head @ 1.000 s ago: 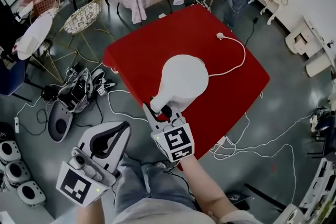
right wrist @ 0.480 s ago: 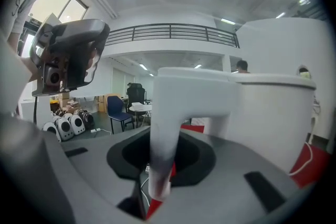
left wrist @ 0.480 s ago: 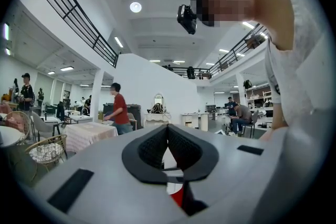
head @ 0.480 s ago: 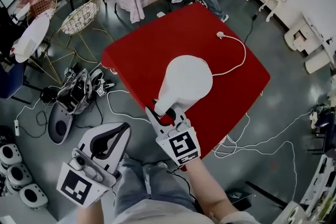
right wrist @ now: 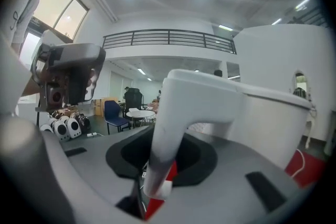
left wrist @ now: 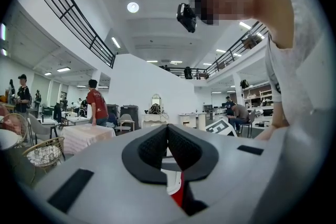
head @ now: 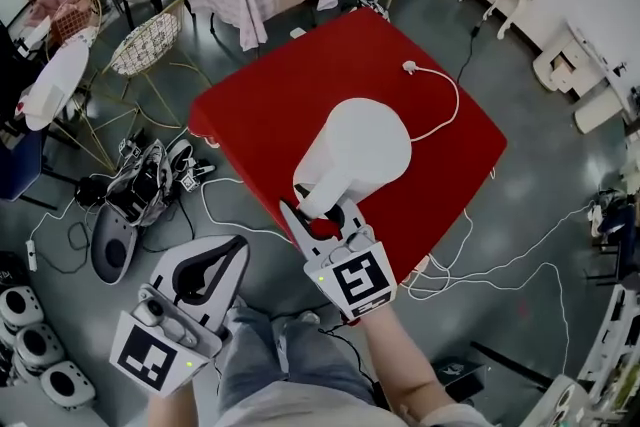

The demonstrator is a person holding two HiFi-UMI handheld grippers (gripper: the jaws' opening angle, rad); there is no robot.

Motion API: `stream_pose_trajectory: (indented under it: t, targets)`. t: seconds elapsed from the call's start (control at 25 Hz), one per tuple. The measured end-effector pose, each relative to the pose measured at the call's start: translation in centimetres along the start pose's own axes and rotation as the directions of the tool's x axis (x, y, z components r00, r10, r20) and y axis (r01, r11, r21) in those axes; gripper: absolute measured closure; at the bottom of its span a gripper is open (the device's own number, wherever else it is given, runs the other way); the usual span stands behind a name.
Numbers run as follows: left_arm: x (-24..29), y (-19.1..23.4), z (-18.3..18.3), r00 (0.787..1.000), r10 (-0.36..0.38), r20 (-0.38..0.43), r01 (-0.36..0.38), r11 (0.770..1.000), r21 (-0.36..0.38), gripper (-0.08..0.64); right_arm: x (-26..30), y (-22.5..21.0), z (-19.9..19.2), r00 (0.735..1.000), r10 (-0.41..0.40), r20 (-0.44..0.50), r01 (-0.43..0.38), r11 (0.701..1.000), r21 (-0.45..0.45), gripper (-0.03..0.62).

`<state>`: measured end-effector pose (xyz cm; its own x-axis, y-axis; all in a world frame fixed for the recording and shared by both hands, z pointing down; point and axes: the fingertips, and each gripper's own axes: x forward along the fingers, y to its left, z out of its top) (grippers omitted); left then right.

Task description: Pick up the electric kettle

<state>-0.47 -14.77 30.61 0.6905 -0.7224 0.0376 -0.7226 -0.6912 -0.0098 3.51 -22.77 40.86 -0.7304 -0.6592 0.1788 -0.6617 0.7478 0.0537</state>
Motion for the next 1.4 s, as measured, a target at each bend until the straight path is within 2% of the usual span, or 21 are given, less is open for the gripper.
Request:
stream_pose_trajectory:
  t: [0.24,0.4,0.64,0.88,1.04,1.24,1.4]
  targets:
    - [-0.6,-0.1,0.9,0.999,-0.031,0.02,0.03,0.999,0.021,0.55,-1.6,2.0,3.7,0.999,0.016,0.041,-0.013,0.997,-0.073,0.488]
    - [-1.1,0.0,1.1,0.997,-0.071,0.031,0.069,0.997,0.034,0.55,-2.6,3.9,5.9,0.997,0.008,0.075,-0.001,0.996,-0.091,0.487]
    - [-1.8,1.3,1.6,0.976,-0.212,0.044,0.209,0.976,0.066,0.55,-3.3,5.9,8.8,0.988,-0.123,0.091,0.131,0.988,-0.079,0.485]
    - [-3.3,1.3,2.6,0.931,-0.362,0.043,0.357,0.93,0.085,0.55,-5.0,8.1,11.0,0.951,-0.297,0.083,0.302,0.952,-0.055,0.485]
    - [-4.7,1.3,2.9,0.892,-0.45,0.043,0.445,0.891,0.09,0.549,-5.8,10.0,12.2,0.914,-0.395,0.094,0.4,0.915,-0.052,0.485]
    - [-6.7,1.2,3.2,0.835,-0.549,0.046,0.543,0.834,0.102,0.549,-6.6,12.2,13.2,0.855,-0.511,0.09,0.515,0.857,-0.021,0.479]
    - [-8.1,1.1,3.3,0.8,-0.599,0.04,0.593,0.799,0.104,0.55,-7.1,14.0,13.6,0.822,-0.564,0.082,0.567,0.823,-0.026,0.474]
